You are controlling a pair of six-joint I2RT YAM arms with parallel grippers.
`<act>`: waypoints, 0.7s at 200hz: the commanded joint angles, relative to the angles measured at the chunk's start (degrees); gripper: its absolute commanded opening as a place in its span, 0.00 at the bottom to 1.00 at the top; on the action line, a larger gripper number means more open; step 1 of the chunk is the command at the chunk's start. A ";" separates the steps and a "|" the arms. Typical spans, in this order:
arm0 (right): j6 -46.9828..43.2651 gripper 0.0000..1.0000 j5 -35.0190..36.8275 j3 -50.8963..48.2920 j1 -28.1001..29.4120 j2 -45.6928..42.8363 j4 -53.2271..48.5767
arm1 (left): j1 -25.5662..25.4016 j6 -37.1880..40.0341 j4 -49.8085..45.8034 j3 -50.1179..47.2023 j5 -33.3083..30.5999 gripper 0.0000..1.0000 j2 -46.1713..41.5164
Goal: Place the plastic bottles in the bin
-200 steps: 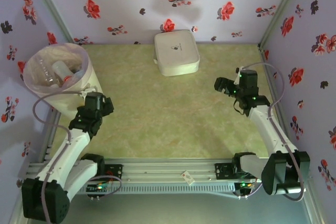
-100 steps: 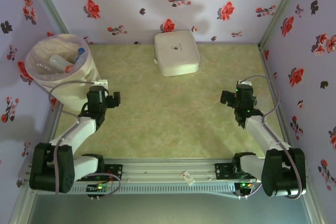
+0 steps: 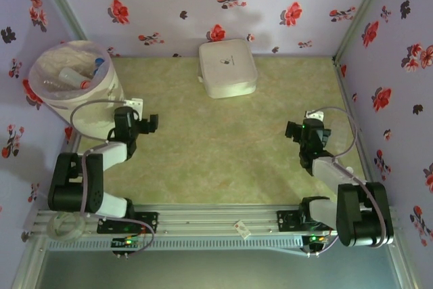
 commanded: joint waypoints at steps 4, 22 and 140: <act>-2.75 0.99 0.71 -1.82 -0.25 2.29 14.25 | 2.12 0.72 9.91 -1.37 -0.84 1.00 2.62; -3.85 0.99 1.48 -2.28 -0.34 5.01 19.82 | 3.01 -0.52 11.06 -1.82 -0.70 1.00 3.05; 0.61 0.99 2.87 0.86 -2.49 22.09 33.40 | 4.60 -1.95 13.48 -2.51 0.69 1.00 4.28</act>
